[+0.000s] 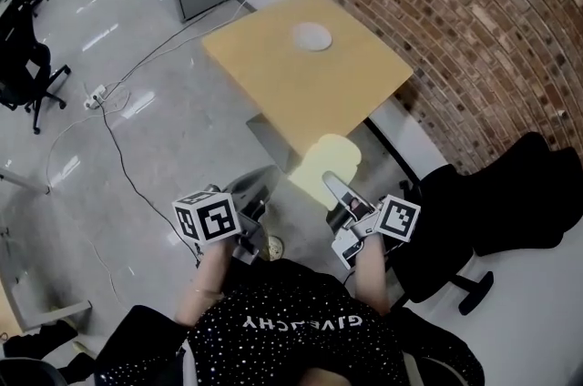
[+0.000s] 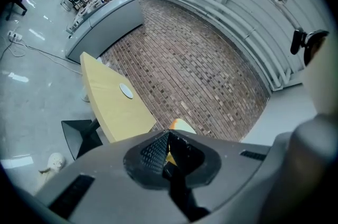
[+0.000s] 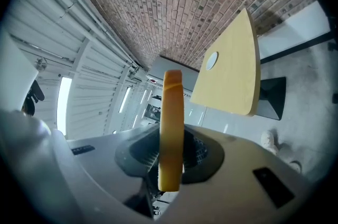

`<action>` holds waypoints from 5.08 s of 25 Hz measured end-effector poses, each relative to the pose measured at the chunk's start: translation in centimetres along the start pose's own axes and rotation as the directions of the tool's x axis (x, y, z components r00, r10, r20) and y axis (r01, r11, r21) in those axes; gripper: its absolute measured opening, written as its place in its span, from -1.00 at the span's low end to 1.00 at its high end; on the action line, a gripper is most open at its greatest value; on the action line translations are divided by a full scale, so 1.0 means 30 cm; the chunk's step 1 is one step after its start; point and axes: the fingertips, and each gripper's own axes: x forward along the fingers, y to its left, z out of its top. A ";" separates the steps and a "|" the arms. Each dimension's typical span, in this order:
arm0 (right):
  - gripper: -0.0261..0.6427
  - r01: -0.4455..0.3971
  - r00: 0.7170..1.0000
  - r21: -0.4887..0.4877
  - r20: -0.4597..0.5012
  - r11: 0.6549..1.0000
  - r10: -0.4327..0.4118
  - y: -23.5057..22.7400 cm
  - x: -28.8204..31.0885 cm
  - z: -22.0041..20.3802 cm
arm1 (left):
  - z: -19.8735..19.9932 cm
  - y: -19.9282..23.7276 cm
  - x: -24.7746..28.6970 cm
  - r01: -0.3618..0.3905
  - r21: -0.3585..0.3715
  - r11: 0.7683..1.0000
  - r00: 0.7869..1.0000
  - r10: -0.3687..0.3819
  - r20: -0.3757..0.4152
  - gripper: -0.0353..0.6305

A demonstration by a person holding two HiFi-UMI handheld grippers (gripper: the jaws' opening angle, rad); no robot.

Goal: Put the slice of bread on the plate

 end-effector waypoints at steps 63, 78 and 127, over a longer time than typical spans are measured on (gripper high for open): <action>-0.64 0.297 0.953 0.188 -0.125 0.936 -0.277 -0.889 1.182 1.236 | 0.858 0.923 1.296 -0.023 0.023 0.999 0.978 0.027 -0.207 -0.86; -0.64 0.439 0.872 0.139 -0.304 0.887 -0.384 -1.008 1.344 1.191 | 0.903 1.019 1.244 -0.083 -0.019 0.996 0.984 0.079 -0.158 -0.86; -0.88 0.242 0.954 -0.224 0.235 0.944 -0.188 -0.315 0.893 1.074 | 0.872 0.444 1.133 0.046 0.268 0.962 0.990 -0.008 -0.144 -0.86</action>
